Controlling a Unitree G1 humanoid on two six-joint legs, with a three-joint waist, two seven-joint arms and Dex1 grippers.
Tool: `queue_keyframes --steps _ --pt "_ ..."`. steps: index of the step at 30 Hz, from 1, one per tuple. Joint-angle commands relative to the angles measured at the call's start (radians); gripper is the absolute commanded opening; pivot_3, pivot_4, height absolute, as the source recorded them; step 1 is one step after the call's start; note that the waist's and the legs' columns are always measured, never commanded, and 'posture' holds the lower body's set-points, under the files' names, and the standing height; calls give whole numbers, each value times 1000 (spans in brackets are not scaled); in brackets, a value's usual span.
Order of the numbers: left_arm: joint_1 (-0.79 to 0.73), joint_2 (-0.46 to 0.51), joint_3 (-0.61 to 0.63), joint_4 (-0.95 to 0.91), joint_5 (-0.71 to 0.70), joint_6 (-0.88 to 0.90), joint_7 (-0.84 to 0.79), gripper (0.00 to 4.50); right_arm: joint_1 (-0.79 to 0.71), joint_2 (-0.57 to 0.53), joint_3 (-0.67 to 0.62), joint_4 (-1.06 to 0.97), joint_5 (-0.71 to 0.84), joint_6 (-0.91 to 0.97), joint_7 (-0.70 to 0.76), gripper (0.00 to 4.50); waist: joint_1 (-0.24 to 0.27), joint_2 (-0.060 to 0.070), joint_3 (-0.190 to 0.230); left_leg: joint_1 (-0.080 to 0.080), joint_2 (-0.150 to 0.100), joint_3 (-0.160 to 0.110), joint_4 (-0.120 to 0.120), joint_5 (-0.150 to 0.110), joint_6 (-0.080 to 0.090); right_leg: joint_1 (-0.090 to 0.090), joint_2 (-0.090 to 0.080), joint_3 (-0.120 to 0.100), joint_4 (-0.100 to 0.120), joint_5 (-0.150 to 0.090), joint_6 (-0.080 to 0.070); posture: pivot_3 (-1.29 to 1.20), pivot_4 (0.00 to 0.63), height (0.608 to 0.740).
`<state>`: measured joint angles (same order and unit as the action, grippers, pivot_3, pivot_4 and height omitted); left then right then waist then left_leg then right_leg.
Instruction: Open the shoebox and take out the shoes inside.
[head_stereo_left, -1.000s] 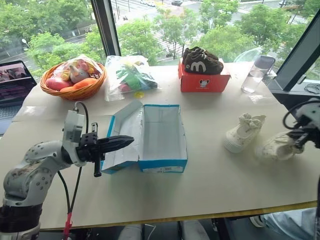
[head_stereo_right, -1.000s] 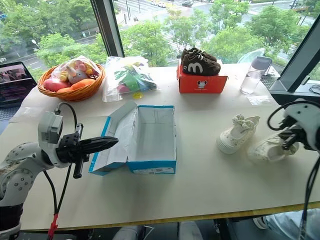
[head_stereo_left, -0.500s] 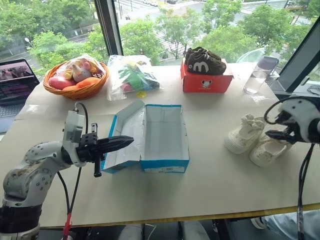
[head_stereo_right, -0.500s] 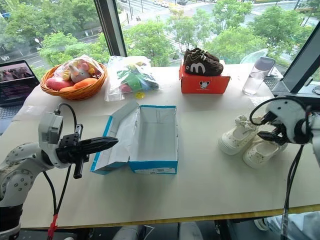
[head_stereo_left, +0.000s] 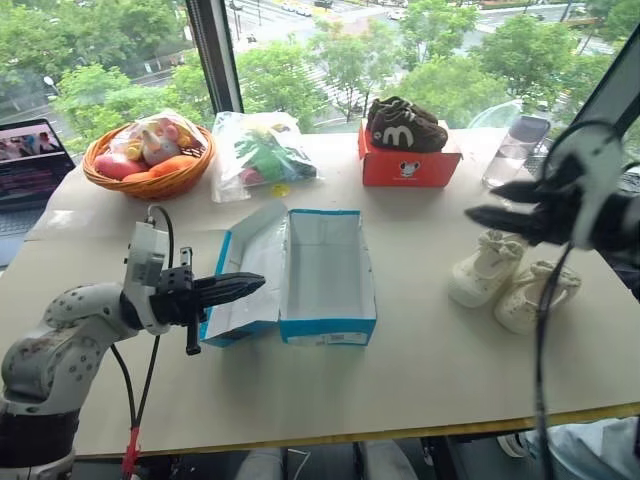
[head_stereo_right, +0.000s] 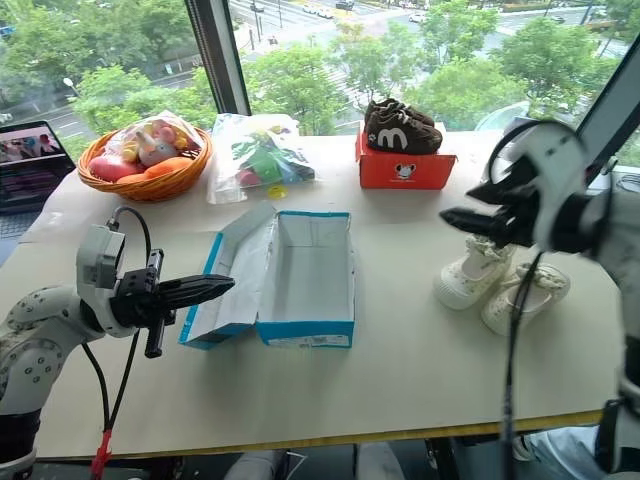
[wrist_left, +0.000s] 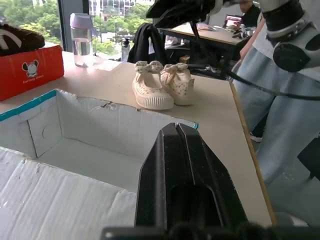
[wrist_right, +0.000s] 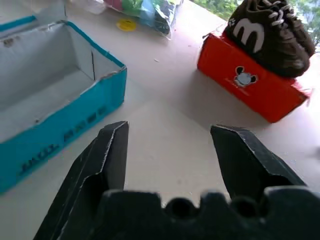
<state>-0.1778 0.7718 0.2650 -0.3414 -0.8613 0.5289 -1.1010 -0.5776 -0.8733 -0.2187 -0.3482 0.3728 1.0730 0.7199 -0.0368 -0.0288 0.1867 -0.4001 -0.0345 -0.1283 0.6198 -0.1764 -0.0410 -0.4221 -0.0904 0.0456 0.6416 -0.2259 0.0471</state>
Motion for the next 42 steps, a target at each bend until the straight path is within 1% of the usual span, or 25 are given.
queue_keyframes --steps 1,2,5,7,8,9,10,12,13,15,16,19,23,26,33,42 --pt "13 -27 82 -35 -1 -8 117 0 36 155 -41 -65 -81 -51 -239 3166 4 0 0 -1 0 0 1 0 0 -1 0 0 0 0 -1 0 150 740" --pt "23 -46 100 -39 11 -16 167 0 65 201 -35 -71 -108 -81 -291 3166 4 0 0 -2 0 0 1 0 0 -2 -1 0 0 1 -1 0 150 740" --pt "27 -130 145 -16 99 -60 373 0 157 279 20 -45 -203 -200 -399 3166 12 0 0 -3 -1 0 3 0 0 -1 -1 0 1 4 -5 0 150 740" --pt "-1 -210 181 49 202 -99 577 0 218 309 68 13 -278 -311 -458 3166 16 0 0 -2 -1 0 5 0 0 0 -1 0 0 4 -4 0 150 740" --pt "-8 -247 200 93 263 -126 679 0 242 339 67 41 -286 -355 -478 3166 18 0 0 -1 -1 0 5 0 0 1 -1 0 -1 5 -3 0 150 740" --pt "-13 -274 212 122 307 -144 747 0 259 362 63 62 -289 -388 -491 3166 19 0 -1 1 -1 0 6 0 0 3 -1 0 0 5 -3 0 150 740" --pt "-14 -296 225 146 340 -161 802 0 272 371 64 77 -296 -415 -499 3166 19 0 -1 1 -1 0 6 0 0 3 0 0 0 4 -1 0 150 740" --pt "6 -329 229 206 449 -183 934 0 299 377 76 117 -324 -475 -509 3166 16 0 -1 2 0 0 6 0 0 4 0 0 0 3 1 0 150 740" --pt "13 -372 251 230 459 -208 987 0 309 386 72 148 -334 -511 -522 3166 15 0 -1 3 0 1 6 0 0 4 0 0 0 4 1 0 150 740" --pt "25 -424 268 255 483 -249 1049 0 320 396 67 190 -340 -563 -526 3166 12 0 -1 2 0 1 6 0 0 4 0 0 0 4 1 0 150 740" --pt "26 -436 271 261 491 -261 1062 0 322 399 67 202 -341 -580 -527 3166 13 -1 -1 2 0 2 7 0 0 3 0 1 0 4 1 0 150 740" --pt "32 -441 239 290 519 -301 1035 0 339 407 85 231 -353 -637 -527 3166 17 -2 -2 2 0 2 7 0 0 3 1 0 0 5 0 0 150 740" --pt "24 -450 218 327 515 -325 1003 0 360 422 99 254 -374 -716 -533 3166 21 -2 -2 2 0 2 7 0 0 5 0 0 0 4 1 0 150 740" --pt "10 -443 214 356 515 -341 994 0 359 440 95 268 -365 -740 -534 3166 18 -2 -2 2 0 2 7 0 0 4 0 0 0 4 1 0 150 740" --pt "-19 -435 207 408 519 -371 974 0 372 457 122 304 -399 -791 -545 3166 14 -3 -3 3 0 2 7 0 0 4 0 0 0 4 1 0 150 740" --pt "-27 -446 198 425 520 -398 963 0 375 465 128 347 -419 -814 -556 3166 15 -6 -5 5 0 2 7 0 0 7 0 0 0 4 2 0 150 740"
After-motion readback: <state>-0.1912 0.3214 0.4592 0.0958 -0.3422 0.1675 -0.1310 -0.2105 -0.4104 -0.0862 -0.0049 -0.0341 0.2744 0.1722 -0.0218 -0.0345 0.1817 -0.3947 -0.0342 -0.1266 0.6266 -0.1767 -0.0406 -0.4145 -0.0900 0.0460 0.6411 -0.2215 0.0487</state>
